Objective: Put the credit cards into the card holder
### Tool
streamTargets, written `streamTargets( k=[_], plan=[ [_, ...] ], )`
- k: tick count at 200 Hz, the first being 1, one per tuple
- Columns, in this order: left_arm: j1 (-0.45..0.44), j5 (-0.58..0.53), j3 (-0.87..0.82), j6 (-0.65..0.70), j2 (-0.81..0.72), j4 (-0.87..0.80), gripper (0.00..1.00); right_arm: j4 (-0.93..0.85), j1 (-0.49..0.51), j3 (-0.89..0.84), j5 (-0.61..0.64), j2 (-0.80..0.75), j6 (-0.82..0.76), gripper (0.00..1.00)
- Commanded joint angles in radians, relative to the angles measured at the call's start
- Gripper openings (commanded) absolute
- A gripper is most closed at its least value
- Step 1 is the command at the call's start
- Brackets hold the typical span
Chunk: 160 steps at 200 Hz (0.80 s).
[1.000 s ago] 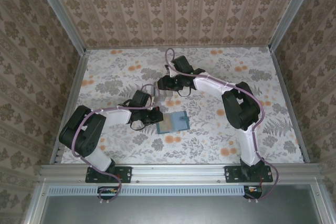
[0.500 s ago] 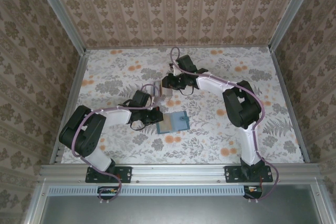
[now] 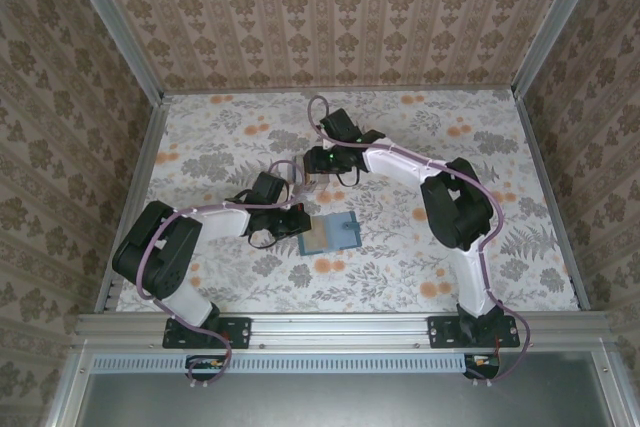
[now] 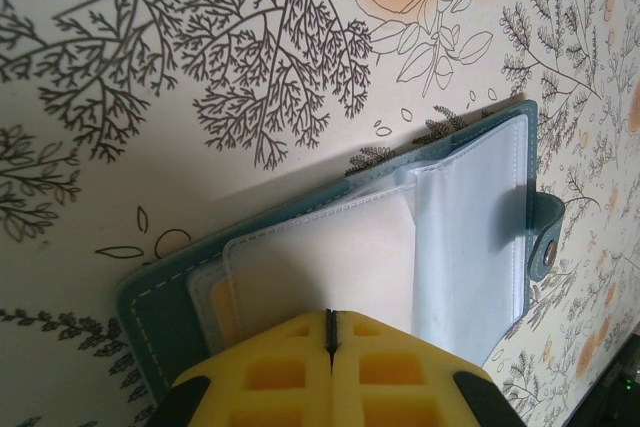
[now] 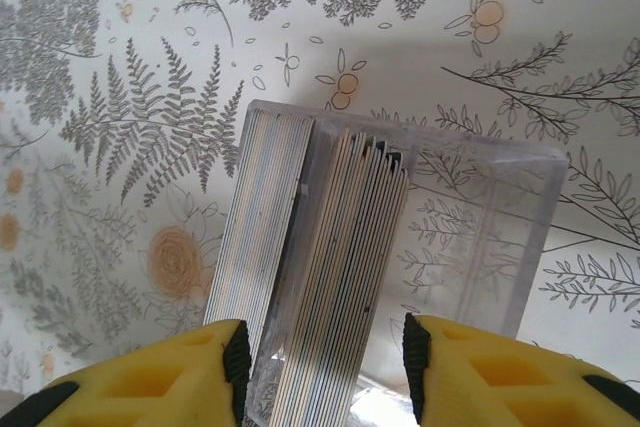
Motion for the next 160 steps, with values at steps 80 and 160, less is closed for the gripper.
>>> streamTargets(
  k=[80,160],
  plan=[
    [-0.001,-0.037,-0.012,0.003,-0.008,-0.033,0.01,-0.158,0.037,0.156,0.015,0.151,0.062,0.49],
    [0.007,-0.025,-0.023,-0.016,-0.013,0.002,0.01,-0.229,0.044,0.155,0.029,0.092,0.17,0.46]
  ],
)
